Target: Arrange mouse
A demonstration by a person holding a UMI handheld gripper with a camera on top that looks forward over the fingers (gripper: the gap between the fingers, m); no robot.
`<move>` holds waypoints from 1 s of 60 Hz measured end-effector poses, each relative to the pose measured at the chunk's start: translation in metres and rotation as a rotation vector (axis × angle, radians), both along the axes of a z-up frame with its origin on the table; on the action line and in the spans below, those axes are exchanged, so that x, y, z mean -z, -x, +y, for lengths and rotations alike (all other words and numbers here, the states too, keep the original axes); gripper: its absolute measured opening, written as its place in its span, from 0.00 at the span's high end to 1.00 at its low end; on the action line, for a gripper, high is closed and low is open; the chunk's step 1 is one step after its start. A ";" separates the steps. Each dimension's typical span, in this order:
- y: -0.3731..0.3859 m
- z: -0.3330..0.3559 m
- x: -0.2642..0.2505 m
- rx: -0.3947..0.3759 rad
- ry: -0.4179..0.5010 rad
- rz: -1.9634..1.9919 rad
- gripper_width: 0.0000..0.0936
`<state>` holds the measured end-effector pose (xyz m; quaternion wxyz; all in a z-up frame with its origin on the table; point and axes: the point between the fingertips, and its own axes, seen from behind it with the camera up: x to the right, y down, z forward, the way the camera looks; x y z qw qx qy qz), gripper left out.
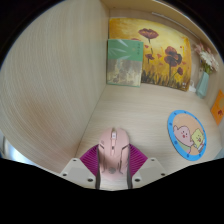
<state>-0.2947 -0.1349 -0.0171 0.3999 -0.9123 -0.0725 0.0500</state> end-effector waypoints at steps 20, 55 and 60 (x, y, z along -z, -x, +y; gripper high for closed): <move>-0.034 0.036 -0.132 -0.048 -0.124 -0.020 0.64; -0.265 0.091 -0.107 0.146 -0.074 -0.070 0.64; -0.274 0.080 -0.067 0.137 0.001 -0.077 0.64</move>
